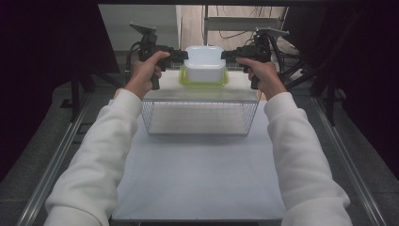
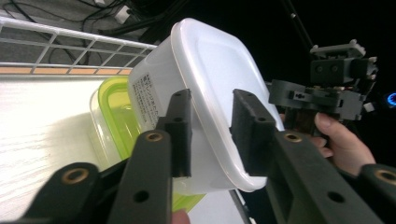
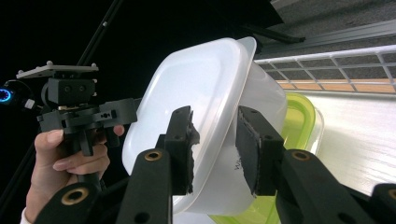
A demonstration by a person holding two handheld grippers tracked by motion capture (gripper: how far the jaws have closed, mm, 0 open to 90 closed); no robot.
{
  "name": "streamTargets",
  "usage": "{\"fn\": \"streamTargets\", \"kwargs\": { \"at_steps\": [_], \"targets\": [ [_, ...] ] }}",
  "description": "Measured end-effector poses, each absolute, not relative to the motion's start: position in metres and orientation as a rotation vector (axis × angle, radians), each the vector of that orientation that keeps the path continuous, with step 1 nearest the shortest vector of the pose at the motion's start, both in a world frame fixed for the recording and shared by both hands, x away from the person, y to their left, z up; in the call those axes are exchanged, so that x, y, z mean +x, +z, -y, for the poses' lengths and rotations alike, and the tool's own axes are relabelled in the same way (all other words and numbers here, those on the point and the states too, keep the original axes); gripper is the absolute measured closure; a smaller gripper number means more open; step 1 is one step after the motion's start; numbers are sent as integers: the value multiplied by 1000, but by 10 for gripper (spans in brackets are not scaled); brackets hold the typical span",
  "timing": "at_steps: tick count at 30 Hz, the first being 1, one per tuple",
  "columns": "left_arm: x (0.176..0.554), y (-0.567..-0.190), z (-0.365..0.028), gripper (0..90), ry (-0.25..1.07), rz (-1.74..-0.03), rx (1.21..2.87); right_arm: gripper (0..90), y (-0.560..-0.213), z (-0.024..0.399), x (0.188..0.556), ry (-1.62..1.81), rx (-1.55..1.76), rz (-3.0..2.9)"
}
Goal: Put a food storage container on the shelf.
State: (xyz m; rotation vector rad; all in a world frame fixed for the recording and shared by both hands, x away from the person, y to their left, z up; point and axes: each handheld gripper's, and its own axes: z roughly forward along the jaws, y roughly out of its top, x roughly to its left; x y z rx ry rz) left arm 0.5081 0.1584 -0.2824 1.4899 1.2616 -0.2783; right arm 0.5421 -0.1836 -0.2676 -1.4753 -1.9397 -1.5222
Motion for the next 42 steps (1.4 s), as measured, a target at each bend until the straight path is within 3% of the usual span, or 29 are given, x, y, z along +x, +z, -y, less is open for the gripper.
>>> {"fn": "streamTargets", "kwargs": {
  "at_steps": [6,15,31,42],
  "targets": [
    [501,-276,-161,393,-170,-1240,1507,429,-262,184,538,-1575,-1471,2008],
    [479,-269,-162,289,-39,-1178,1562,297,-245,192,511,-1678,-1392,2152],
    [425,-295,-169,227,42,-1118,1641,248,-272,233,463,-1791,-1263,2238],
    [357,-337,-178,219,43,-1072,1641,157,-305,246,407,-1878,-1184,2355]
  ]
}}
